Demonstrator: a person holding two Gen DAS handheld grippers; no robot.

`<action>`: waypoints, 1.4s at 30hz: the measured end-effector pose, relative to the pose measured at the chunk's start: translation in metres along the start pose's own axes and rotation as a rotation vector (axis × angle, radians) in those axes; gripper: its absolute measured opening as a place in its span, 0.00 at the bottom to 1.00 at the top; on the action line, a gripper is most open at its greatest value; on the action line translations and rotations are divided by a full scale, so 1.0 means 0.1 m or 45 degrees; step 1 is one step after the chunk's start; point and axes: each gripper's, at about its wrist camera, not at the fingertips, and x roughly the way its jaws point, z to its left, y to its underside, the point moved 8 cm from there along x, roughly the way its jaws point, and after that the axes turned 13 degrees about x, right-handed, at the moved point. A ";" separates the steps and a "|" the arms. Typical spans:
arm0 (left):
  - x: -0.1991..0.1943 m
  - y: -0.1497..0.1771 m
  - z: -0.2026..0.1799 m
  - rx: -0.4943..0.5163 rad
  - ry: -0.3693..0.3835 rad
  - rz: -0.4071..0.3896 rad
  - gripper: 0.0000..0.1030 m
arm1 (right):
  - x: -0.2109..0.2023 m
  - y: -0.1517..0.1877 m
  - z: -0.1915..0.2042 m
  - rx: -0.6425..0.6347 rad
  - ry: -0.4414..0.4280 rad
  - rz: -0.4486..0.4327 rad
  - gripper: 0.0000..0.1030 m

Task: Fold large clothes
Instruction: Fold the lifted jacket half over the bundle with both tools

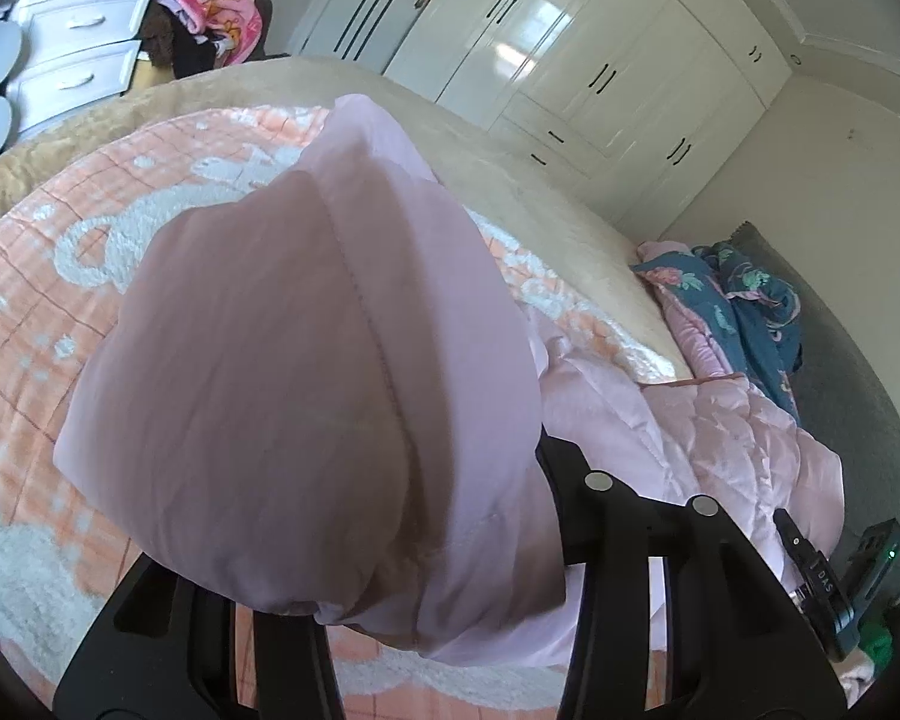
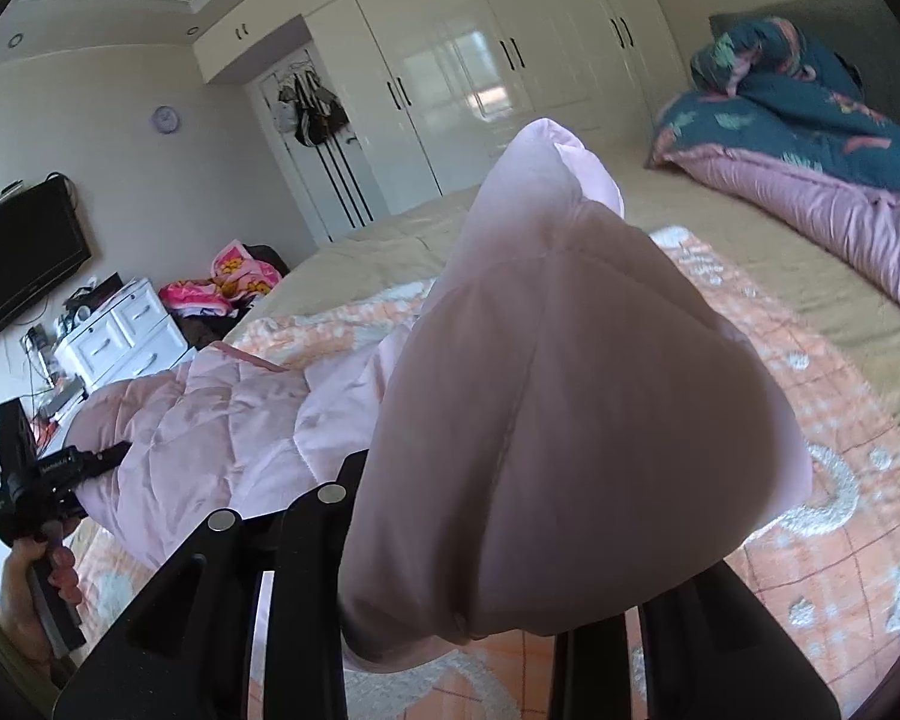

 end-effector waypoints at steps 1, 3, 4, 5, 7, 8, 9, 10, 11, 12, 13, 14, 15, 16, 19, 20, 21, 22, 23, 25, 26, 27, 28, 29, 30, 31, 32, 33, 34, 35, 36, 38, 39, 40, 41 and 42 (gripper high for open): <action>-0.04 0.02 -0.01 0.003 0.003 -0.004 0.34 | -0.04 0.00 0.02 0.000 -0.005 -0.001 0.26; -0.13 0.04 -0.03 0.016 0.005 -0.009 0.34 | -0.11 0.02 0.03 -0.003 -0.013 0.000 0.26; -0.16 0.06 -0.03 0.022 0.004 -0.007 0.34 | -0.15 0.03 0.03 -0.007 -0.017 0.002 0.26; -0.19 0.07 -0.04 0.025 0.007 -0.004 0.34 | -0.19 0.04 0.02 -0.009 -0.021 0.004 0.26; -0.24 0.11 -0.04 0.044 0.004 -0.002 0.34 | -0.26 0.07 0.03 -0.007 -0.027 0.008 0.26; -0.28 0.16 -0.04 0.051 0.005 0.002 0.34 | -0.31 0.09 0.04 -0.008 -0.029 0.010 0.26; -0.31 0.19 -0.05 0.055 0.005 0.008 0.34 | -0.34 0.10 0.06 -0.012 -0.029 0.010 0.26; -0.35 0.25 -0.04 0.064 0.000 0.018 0.34 | -0.37 0.11 0.07 -0.015 -0.031 0.007 0.26; -0.37 0.28 -0.04 0.064 -0.003 0.028 0.34 | -0.40 0.13 0.09 -0.019 -0.032 0.006 0.26; -0.39 0.31 -0.03 0.060 -0.004 0.036 0.34 | -0.43 0.16 0.10 -0.029 -0.028 0.004 0.26; -0.41 0.35 -0.03 0.066 -0.010 0.044 0.34 | -0.45 0.19 0.10 -0.026 -0.025 0.002 0.26; -0.43 0.37 -0.02 0.071 -0.016 0.047 0.34 | -0.47 0.22 0.08 -0.009 -0.027 0.005 0.26; -0.45 0.39 -0.03 0.076 -0.019 0.048 0.34 | -0.51 0.26 0.05 0.016 -0.029 0.007 0.26; -0.48 0.41 -0.03 0.083 -0.022 0.046 0.34 | -0.54 0.31 0.04 0.027 -0.026 0.009 0.26; -0.57 0.55 -0.03 0.086 -0.038 0.055 0.34 | -0.67 0.45 0.01 0.028 -0.011 0.016 0.26; -0.60 0.59 -0.02 0.089 -0.043 0.057 0.34 | -0.71 0.50 -0.01 0.028 -0.007 0.018 0.26; -0.63 0.63 -0.03 0.096 -0.049 0.059 0.34 | -0.75 0.54 -0.01 0.037 -0.007 0.021 0.26; -0.67 0.69 -0.02 0.101 -0.056 0.062 0.34 | -0.78 0.57 -0.03 0.054 -0.010 0.026 0.26; -0.70 0.72 -0.02 0.101 -0.059 0.063 0.34 | -0.81 0.60 -0.05 0.062 -0.010 0.031 0.26; -0.77 0.83 -0.01 0.116 -0.074 0.070 0.34 | -0.88 0.68 -0.09 0.080 -0.007 0.038 0.26; -0.79 0.86 -0.01 0.116 -0.079 0.074 0.34 | -0.92 0.72 -0.11 0.088 -0.005 0.045 0.26; -0.81 0.90 0.00 0.116 -0.083 0.077 0.34 | -0.94 0.75 -0.12 0.091 -0.002 0.047 0.26; -0.84 0.94 0.01 0.118 -0.087 0.080 0.34 | -0.97 0.78 -0.13 0.094 0.001 0.051 0.26; -0.87 0.98 0.01 0.121 -0.091 0.087 0.34 | -1.00 0.81 -0.14 0.098 0.004 0.055 0.26; -0.89 1.02 0.02 0.122 -0.094 0.093 0.34 | -1.03 0.84 -0.14 0.103 0.006 0.057 0.26; -0.91 1.03 0.03 0.121 -0.095 0.095 0.34 | -1.05 0.87 -0.15 0.111 0.008 0.059 0.26; -0.93 1.06 0.03 0.124 -0.098 0.098 0.34 | -1.06 0.89 -0.16 0.117 0.009 0.062 0.26; -0.96 1.09 0.03 0.128 -0.102 0.101 0.34 | -1.09 0.91 -0.17 0.132 0.007 0.066 0.26; -0.98 1.12 0.02 0.132 -0.104 0.102 0.34 | -1.10 0.93 -0.18 0.138 0.010 0.069 0.26; -1.00 1.14 0.01 0.136 -0.107 0.105 0.34 | -1.12 0.94 -0.19 0.131 0.019 0.069 0.26; -1.01 1.16 0.01 0.140 -0.111 0.111 0.35 | -1.14 0.96 -0.20 0.123 0.029 0.071 0.26; -1.03 1.21 0.03 0.137 -0.119 0.124 0.35 | -1.17 1.02 -0.22 0.136 0.034 0.081 0.27; -1.03 1.23 0.04 0.134 -0.120 0.128 0.35 | -1.17 1.03 -0.24 0.153 0.033 0.090 0.27; -1.03 1.25 0.05 0.132 -0.125 0.132 0.35 | -1.18 1.06 -0.28 0.190 0.027 0.103 0.27; -1.04 1.27 0.05 0.132 -0.128 0.136 0.36 | -1.19 1.09 -0.32 0.222 0.024 0.116 0.27; -1.03 1.29 0.05 0.131 -0.131 0.141 0.37 | -1.18 1.12 -0.36 0.250 0.032 0.130 0.28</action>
